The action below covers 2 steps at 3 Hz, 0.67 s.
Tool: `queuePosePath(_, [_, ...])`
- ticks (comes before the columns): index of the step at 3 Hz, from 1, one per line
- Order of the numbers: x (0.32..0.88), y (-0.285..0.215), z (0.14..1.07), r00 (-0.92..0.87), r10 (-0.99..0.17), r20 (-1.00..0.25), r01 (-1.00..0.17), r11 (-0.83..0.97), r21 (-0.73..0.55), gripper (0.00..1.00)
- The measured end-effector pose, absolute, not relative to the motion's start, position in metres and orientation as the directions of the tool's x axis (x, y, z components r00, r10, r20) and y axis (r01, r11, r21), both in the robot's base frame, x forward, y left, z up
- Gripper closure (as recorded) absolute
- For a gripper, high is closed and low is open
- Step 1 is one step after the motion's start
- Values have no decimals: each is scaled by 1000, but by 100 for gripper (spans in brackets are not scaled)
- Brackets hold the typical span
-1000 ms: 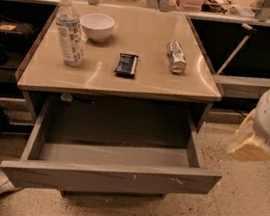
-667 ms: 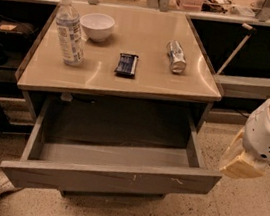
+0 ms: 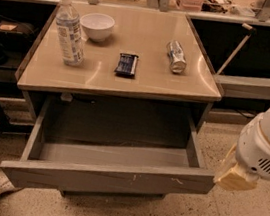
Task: Close top drawer
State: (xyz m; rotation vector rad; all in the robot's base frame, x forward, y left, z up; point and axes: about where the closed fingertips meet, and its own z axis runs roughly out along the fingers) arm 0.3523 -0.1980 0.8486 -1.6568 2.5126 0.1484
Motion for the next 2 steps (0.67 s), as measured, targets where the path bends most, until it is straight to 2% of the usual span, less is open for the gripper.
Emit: queuePosePath(2, [320, -200, 765, -508, -852, -129, -859, 491, 143, 100])
